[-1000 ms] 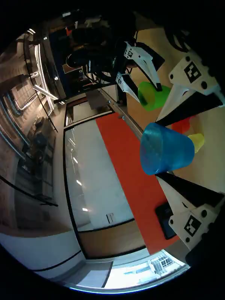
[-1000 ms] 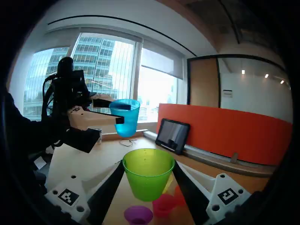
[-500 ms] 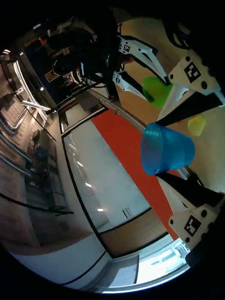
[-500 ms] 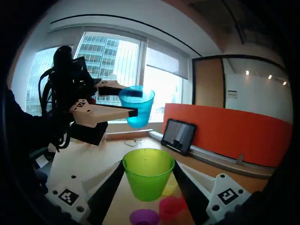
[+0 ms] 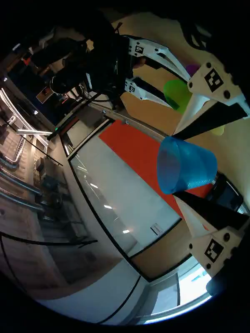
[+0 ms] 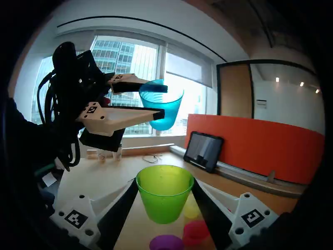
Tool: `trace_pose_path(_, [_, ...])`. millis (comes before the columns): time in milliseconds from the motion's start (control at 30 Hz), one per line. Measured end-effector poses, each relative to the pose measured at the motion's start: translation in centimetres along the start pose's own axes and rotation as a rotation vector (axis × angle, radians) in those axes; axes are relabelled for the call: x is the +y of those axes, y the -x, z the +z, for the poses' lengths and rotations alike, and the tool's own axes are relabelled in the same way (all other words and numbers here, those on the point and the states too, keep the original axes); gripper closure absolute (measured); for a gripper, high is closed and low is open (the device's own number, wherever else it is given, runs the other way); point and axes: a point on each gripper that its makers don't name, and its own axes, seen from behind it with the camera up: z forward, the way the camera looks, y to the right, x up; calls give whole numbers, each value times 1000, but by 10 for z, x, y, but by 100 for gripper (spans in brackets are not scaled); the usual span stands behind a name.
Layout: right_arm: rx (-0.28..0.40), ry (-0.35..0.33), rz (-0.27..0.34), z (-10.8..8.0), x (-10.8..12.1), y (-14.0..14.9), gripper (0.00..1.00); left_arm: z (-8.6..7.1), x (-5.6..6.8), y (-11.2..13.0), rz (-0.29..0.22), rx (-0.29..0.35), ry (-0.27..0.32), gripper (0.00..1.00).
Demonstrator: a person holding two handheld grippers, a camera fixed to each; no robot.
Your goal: Pour water
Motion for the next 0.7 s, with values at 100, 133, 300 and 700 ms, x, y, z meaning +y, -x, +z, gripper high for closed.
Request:
trace_pose_path(100, [0,-4,-1,1,-2,0,7,1,-1,-3,34,-1,-4,14])
trace_pose_path(133, [0,-5,-1,1,-2,1,7,1,-2,-4,45,0,-4,14])
trace_pose_path(300, [1,-9,-2,3,-5,1,7,3,-3,-9,100,3,-10,14])
trace_pose_path(700, [2,-15,-3,5,-9,0,8,5,-7,-27,215,18,-29,14])
